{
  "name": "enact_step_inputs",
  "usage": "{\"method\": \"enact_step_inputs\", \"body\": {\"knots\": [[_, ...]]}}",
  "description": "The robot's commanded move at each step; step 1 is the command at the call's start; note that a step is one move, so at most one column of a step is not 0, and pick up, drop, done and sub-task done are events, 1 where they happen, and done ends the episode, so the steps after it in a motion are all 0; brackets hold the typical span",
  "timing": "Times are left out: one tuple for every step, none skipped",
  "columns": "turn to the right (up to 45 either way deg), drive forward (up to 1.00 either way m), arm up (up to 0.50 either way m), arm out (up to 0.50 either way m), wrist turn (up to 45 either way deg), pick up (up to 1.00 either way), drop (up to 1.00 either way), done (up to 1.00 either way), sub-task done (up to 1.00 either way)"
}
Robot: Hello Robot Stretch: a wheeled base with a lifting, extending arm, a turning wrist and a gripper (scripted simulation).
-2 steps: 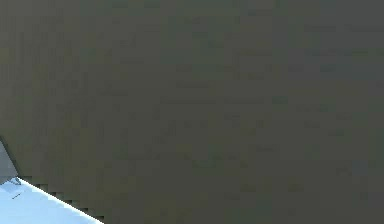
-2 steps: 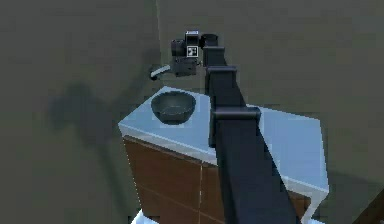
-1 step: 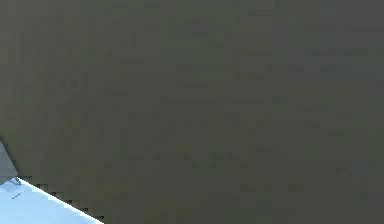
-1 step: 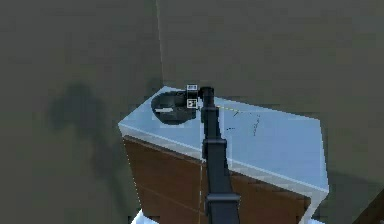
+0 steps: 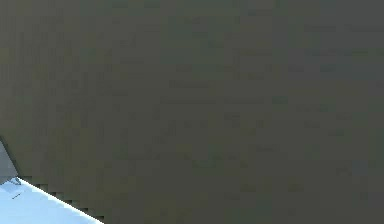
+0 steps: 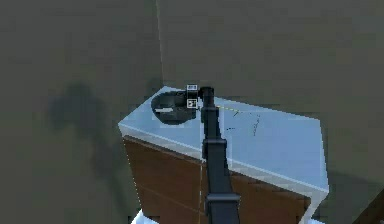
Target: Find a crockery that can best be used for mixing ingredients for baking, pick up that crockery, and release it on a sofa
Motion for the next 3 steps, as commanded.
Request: {"method": "enact_step_inputs", "body": {"knots": [[0.0,0.0,0.1,0.0,0.0,0.0,0.0,0.0,0.0],[0.0,0.0,0.06,0.0,0.0,0.0,0.0,0.0,0.0],[0.0,0.0,0.0,0.0,-45.0,0.0,0.0,0.0,0.0]]}}
